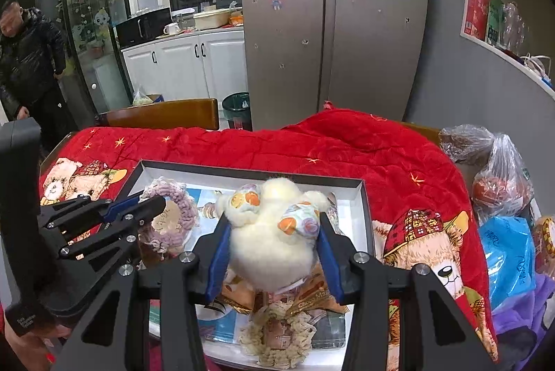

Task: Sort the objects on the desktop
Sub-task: 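Lower both items into the black box and open both tools, then withdraw both open tools from the box back toward the pile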

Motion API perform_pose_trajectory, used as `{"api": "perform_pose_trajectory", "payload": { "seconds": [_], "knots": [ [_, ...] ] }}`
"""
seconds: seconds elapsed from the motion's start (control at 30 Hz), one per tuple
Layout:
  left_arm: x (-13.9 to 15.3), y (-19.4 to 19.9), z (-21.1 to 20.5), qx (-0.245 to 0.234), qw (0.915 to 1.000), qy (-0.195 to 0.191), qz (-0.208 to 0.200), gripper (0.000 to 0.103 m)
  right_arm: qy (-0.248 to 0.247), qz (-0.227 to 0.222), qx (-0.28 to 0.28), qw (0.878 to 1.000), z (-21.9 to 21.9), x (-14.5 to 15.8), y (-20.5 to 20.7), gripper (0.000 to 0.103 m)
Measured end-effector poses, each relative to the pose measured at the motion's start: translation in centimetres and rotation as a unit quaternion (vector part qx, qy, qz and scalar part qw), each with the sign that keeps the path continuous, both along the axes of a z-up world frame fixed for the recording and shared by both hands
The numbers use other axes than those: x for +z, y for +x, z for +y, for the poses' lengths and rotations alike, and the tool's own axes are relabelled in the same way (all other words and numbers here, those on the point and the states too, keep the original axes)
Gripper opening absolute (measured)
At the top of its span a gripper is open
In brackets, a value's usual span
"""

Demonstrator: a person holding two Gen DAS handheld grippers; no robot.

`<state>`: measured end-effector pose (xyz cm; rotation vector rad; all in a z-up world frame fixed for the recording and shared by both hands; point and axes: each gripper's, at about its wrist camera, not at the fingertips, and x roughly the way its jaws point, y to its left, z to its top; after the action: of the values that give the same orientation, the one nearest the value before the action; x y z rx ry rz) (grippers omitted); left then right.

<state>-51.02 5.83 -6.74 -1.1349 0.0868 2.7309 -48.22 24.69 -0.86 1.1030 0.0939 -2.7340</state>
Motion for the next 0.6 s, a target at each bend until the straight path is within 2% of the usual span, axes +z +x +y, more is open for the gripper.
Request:
{"api": "perform_pose_trajectory", "payload": {
  "seconds": [0.13, 0.2, 0.27, 0.3, 0.37, 0.43, 0.5, 0.6],
  "knots": [
    [0.3, 0.3, 0.4, -0.008, 0.9999, -0.004, 0.006, 0.014, 0.001, -0.003, 0.003, 1.0, -0.2, -0.2, -0.1, 0.051],
    [0.5, 0.5, 0.7, -0.015, 0.9998, -0.009, 0.011, 0.027, -0.002, -0.002, 0.002, 1.0, -0.3, -0.2, 0.0, 0.055],
    [0.7, 0.8, 1.2, -0.021, 0.9995, -0.02, 0.014, 0.091, -0.002, -0.001, 0.001, 1.0, -0.4, -0.2, 0.2, 0.064],
    [0.9, 1.1, 1.5, -0.021, 0.9991, -0.027, 0.026, 0.097, -0.003, 0.002, 0.001, 1.0, -0.5, -0.1, 0.3, 0.069],
    [1.3, 1.5, 1.9, -0.016, 0.998, -0.042, 0.044, 0.097, -0.001, 0.006, 0.0, 1.0, -0.7, 0.1, 0.5, 0.076],
    [1.3, 1.5, 2.2, -0.016, 0.9972, -0.061, 0.04, 0.097, 0.01, 0.018, -0.008, 1.0, -0.9, 0.5, 0.8, 0.081],
    [1.2, 1.3, 2.0, -0.011, 0.9977, -0.057, 0.034, 0.097, 0.022, 0.024, -0.017, 0.999, -1.1, 0.7, 0.9, 0.081],
    [0.9, 0.8, 1.4, -0.005, 0.9993, -0.034, 0.015, 0.097, 0.009, 0.023, -0.024, 0.999, -0.8, 0.7, 1.0, 0.081]
  ]
}}
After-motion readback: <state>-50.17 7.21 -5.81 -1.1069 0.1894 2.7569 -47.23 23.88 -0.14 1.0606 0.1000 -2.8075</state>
